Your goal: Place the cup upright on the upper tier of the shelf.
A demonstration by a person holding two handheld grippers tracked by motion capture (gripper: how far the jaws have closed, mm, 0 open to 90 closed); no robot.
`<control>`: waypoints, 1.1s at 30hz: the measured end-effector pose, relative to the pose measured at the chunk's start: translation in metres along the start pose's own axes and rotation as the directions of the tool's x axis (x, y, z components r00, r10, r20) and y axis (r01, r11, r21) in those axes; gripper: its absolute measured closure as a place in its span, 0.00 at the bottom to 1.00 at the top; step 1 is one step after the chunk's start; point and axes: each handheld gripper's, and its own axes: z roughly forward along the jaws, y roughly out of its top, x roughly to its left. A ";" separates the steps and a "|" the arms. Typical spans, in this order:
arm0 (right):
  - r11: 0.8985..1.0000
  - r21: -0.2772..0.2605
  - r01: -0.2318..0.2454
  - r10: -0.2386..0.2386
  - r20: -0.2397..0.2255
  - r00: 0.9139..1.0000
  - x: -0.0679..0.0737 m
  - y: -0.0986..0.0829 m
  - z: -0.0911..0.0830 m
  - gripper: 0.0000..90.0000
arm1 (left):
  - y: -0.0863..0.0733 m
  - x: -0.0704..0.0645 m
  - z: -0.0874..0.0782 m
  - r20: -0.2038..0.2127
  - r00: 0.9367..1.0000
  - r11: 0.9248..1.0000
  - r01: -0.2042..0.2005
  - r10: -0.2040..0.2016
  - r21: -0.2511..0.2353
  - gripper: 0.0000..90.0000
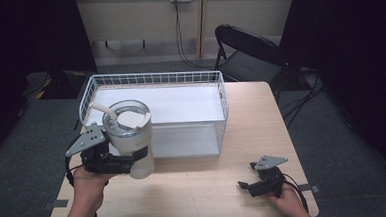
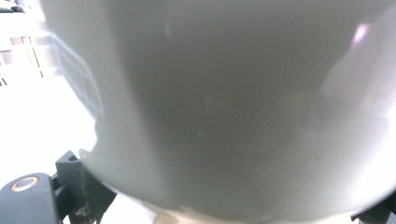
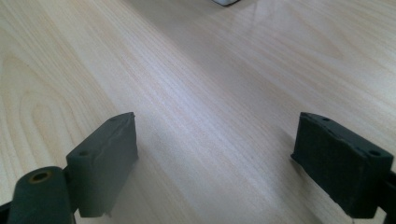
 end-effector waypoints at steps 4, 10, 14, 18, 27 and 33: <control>1.000 0.000 0.000 0.000 0.000 1.000 0.000 0.000 0.000 0.14 | 0.011 0.001 0.000 0.002 1.000 1.000 -0.009 0.009 -0.005 0.10; 1.000 0.000 0.000 0.000 0.000 1.000 0.000 0.000 0.000 0.14 | 0.028 0.001 0.000 0.003 1.000 1.000 -0.019 0.019 -0.008 0.10; 1.000 0.000 0.000 0.000 0.000 1.000 0.000 0.000 0.000 0.14 | 0.037 0.002 0.001 0.007 1.000 1.000 -0.023 0.023 -0.016 0.10; 1.000 0.000 0.000 0.000 0.000 1.000 0.000 0.000 0.000 0.14 | 0.046 0.003 0.001 0.009 1.000 0.999 -0.025 0.025 -0.022 0.10; 1.000 0.000 -0.001 0.001 0.001 1.000 0.000 0.000 0.000 0.14 | 0.061 0.004 0.001 0.002 1.000 0.999 -0.030 0.030 -0.017 0.10; 1.000 -0.002 0.000 0.000 0.001 1.000 0.000 0.000 0.000 0.14 | 0.070 0.005 -0.001 -0.003 1.000 0.999 -0.028 0.028 -0.022 0.10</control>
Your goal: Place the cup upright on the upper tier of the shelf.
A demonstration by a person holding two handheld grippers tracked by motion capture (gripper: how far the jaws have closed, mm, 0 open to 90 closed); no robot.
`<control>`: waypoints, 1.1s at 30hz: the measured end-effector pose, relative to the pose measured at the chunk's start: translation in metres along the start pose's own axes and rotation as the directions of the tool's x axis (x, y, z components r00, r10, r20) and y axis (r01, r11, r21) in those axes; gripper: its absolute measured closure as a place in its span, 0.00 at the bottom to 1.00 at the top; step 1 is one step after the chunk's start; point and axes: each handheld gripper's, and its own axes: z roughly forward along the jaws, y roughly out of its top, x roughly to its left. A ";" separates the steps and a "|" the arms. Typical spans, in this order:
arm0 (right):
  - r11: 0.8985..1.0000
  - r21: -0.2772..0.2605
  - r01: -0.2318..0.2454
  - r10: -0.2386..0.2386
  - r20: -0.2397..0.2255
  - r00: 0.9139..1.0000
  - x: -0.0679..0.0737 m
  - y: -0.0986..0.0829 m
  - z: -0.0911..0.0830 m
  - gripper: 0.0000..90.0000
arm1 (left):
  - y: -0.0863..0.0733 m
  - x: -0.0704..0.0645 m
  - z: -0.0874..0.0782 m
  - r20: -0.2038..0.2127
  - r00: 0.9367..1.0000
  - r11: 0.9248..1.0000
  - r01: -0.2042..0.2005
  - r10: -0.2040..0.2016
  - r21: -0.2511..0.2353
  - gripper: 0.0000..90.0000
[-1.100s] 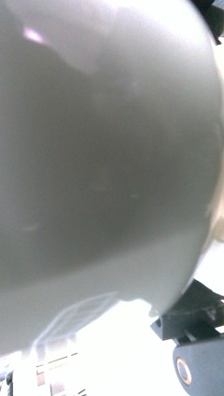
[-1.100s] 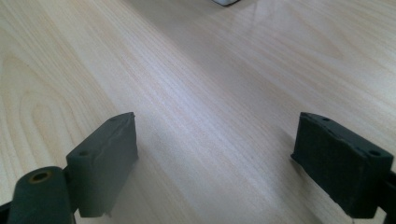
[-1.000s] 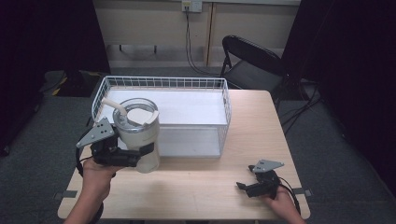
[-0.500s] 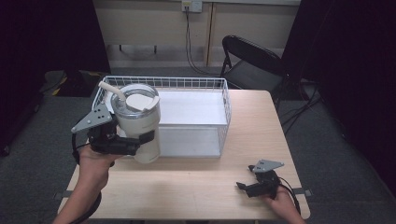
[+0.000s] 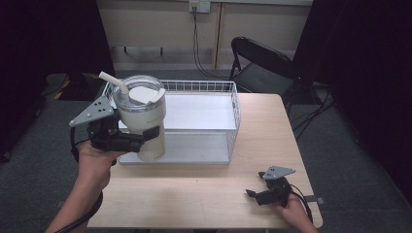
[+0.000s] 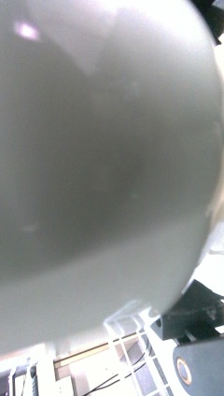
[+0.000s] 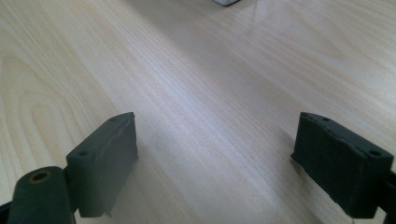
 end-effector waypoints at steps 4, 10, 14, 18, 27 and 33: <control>1.000 0.000 0.000 0.000 0.000 1.000 0.000 0.000 0.000 0.14 | 0.007 0.001 -0.001 -0.003 1.000 1.000 -0.012 0.012 0.005 0.10; 1.000 0.000 0.000 0.000 -0.001 1.000 0.000 0.000 0.000 0.14 | 0.017 0.002 -0.002 0.001 1.000 1.000 -0.006 0.006 -0.012 0.10; 1.000 0.000 0.000 0.000 0.000 1.000 0.000 0.000 0.000 0.14 | 0.024 0.003 -0.002 -0.005 1.000 1.000 -0.011 0.011 -0.011 0.10; 1.000 0.000 0.000 0.000 0.000 1.000 0.000 0.000 0.000 0.14 | 0.030 0.004 0.000 -0.009 1.000 1.000 -0.010 0.010 -0.007 0.10; 1.000 0.000 0.000 0.000 0.000 1.000 0.000 0.000 0.000 0.14 | 0.043 0.009 0.003 -0.018 1.000 1.000 -0.019 0.018 -0.014 0.10; 1.000 0.000 0.000 0.000 0.000 1.000 0.000 0.000 0.000 0.14 | 0.050 0.013 0.007 -0.026 0.999 1.000 -0.028 0.028 -0.002 0.10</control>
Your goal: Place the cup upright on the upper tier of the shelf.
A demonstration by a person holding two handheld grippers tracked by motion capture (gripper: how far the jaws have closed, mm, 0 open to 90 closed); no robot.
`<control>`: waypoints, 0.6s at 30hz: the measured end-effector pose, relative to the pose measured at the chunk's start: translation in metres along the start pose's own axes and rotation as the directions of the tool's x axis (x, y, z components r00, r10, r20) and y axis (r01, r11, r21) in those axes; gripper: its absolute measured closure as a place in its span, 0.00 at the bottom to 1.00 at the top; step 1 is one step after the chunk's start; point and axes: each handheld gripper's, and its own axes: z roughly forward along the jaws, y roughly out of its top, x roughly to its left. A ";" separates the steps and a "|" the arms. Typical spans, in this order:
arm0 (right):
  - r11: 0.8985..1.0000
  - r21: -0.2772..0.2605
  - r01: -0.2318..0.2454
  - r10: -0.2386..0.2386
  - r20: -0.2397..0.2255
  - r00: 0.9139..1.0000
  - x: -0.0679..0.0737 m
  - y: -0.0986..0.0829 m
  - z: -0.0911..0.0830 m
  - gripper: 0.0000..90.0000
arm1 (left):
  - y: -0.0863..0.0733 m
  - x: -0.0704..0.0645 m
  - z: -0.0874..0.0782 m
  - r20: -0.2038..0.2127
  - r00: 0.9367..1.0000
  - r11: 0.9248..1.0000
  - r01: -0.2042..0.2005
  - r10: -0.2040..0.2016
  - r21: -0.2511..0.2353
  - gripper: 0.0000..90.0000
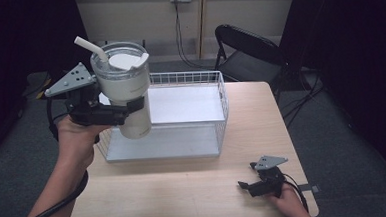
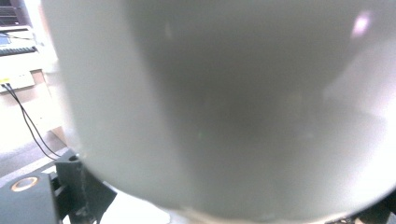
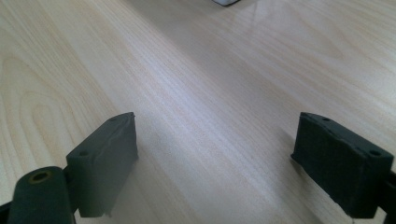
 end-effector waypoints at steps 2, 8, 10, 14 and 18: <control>1.000 0.000 0.000 0.000 0.000 1.000 0.000 0.000 0.000 0.14 | 0.002 0.001 0.002 -0.002 1.000 1.000 -0.003 0.003 0.001 0.10; 1.000 0.000 0.000 0.000 0.000 1.000 0.000 0.000 0.000 0.14 | 0.005 0.006 0.009 -0.011 1.000 1.000 0.002 -0.002 -0.002 0.10; 1.000 0.000 0.000 0.000 0.000 1.000 0.000 0.000 0.000 0.14 | 0.006 0.008 0.012 -0.014 1.000 1.000 0.001 -0.001 -0.001 0.10; 1.000 0.000 0.000 0.000 0.000 1.000 0.000 0.000 0.000 0.14 | 0.006 0.013 0.016 -0.021 1.000 1.000 0.009 -0.009 0.000 0.10; 1.000 0.000 0.000 0.000 0.000 1.000 0.000 0.000 0.000 0.14 | 0.006 0.017 0.021 -0.030 1.000 1.000 0.009 -0.009 0.006 0.10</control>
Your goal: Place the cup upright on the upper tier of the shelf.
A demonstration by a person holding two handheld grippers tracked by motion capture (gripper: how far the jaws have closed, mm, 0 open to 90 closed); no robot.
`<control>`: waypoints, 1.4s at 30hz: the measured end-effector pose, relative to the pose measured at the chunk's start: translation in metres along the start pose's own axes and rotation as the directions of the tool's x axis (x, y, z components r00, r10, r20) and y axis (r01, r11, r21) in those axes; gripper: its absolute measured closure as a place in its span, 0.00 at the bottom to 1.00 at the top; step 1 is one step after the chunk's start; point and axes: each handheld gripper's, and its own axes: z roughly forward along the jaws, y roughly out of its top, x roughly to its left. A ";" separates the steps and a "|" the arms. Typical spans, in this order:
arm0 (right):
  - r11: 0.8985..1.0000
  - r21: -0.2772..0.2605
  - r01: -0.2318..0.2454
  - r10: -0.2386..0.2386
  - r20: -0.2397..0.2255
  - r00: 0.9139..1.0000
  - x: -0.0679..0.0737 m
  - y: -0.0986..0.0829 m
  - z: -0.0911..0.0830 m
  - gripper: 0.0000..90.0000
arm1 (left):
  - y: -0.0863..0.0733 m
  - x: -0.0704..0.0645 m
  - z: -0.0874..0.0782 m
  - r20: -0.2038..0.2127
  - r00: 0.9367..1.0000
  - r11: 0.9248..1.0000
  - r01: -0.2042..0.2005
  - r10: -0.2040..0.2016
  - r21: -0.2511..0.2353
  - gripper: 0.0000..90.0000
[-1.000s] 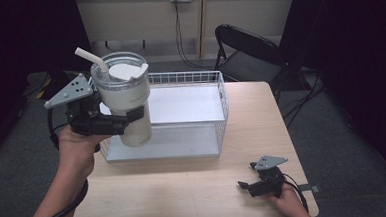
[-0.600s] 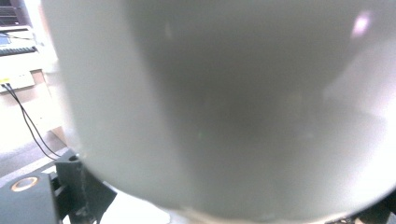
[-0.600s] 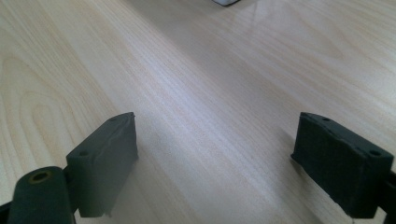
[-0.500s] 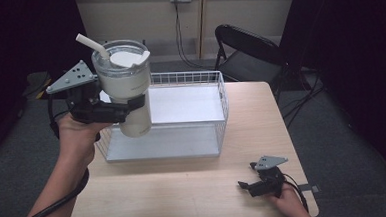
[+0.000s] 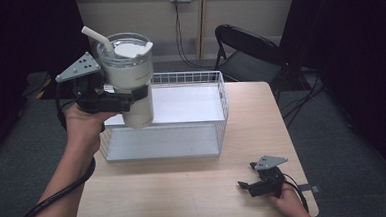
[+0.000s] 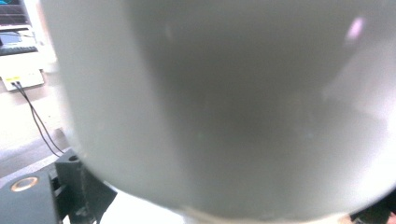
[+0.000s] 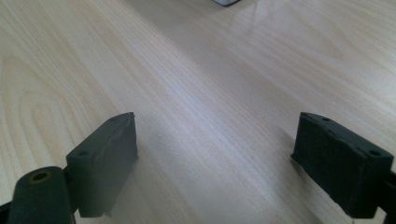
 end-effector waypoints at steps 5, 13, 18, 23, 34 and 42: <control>1.000 0.000 0.000 0.000 0.000 1.000 0.000 0.000 0.000 0.14 | -0.002 0.005 0.005 -0.009 1.000 1.000 0.006 -0.006 0.001 0.10; 1.000 0.000 0.000 0.000 0.000 1.000 0.000 0.000 0.000 0.14 | -0.005 0.012 0.013 -0.033 0.999 1.000 0.016 -0.016 0.006 0.10; 1.000 0.000 0.000 0.000 0.000 1.000 0.000 0.000 0.000 0.14 | -0.007 0.016 0.019 -0.044 0.999 1.000 0.017 -0.017 0.003 0.10; 1.000 0.000 0.000 0.000 0.000 1.000 0.000 0.000 0.000 0.14 | -0.007 0.019 0.024 -0.064 0.998 1.000 0.022 -0.022 0.001 0.10; 1.000 0.001 0.000 0.000 0.001 1.000 0.000 0.000 0.000 0.14 | -0.010 0.031 0.035 -0.112 0.993 0.999 0.031 -0.029 0.018 0.10; 1.000 0.000 0.000 0.000 0.001 1.000 0.000 0.000 0.000 0.14 | -0.016 0.037 0.043 -0.137 0.990 0.999 0.044 -0.040 0.023 0.10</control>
